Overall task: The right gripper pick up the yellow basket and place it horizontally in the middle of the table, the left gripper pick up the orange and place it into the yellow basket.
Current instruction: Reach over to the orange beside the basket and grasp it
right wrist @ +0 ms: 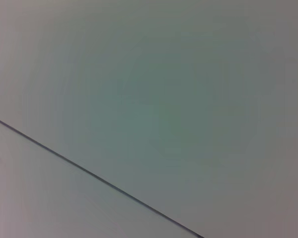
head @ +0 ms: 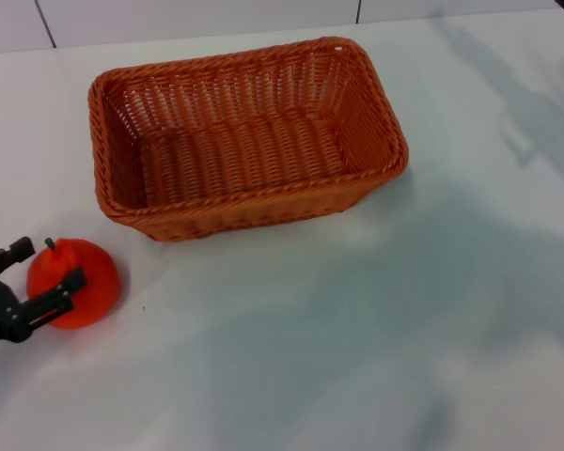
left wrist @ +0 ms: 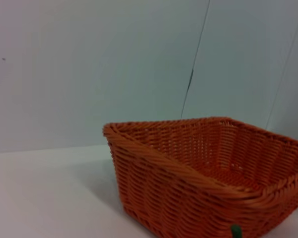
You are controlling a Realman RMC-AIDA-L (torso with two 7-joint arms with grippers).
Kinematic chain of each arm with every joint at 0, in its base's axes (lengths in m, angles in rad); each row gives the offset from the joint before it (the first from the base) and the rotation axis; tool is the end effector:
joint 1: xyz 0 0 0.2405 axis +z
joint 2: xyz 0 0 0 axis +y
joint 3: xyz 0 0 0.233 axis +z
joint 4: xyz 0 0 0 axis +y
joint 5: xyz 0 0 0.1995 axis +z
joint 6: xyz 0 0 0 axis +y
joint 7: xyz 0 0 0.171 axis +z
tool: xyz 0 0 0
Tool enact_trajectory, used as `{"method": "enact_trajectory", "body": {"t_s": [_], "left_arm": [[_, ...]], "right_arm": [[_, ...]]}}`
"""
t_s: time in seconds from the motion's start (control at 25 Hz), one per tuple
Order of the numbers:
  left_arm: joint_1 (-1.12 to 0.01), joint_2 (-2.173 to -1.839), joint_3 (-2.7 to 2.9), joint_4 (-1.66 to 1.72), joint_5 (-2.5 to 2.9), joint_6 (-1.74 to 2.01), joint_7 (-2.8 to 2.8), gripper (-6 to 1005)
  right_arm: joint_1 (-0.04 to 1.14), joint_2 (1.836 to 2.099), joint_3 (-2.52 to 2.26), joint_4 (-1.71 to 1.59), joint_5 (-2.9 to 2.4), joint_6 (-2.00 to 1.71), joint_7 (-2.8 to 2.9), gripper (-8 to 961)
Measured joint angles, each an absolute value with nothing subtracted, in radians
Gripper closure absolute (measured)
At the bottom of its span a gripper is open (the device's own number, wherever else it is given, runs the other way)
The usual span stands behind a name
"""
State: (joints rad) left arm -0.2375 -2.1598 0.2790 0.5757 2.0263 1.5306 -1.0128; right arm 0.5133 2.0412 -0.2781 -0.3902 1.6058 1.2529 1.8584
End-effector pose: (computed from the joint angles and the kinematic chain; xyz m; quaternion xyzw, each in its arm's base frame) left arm -0.3261 0.2447 -0.0036 -0.8555 -0.2922 -0.2723 0.3296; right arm 0.2915 0.3755 0.0771 -0.5537 -0.5550 -0.2830 0.5525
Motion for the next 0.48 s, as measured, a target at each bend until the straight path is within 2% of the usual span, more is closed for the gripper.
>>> {"method": "enact_trajectory", "body": {"t_s": [0.44,0.48], "left_arm": [[-0.262,-2.155,0.282,0.54,2.039,1.486,-0.956,243],[-0.263,-2.155,0.284,0.54,2.039,1.485,-0.955,278]], "right_arm": [[0.503,2.043,-0.262,-0.388,1.606,1.26,1.859,279],[0.502,2.044,-0.262,-0.388,1.606,1.26,1.859,279]]}}
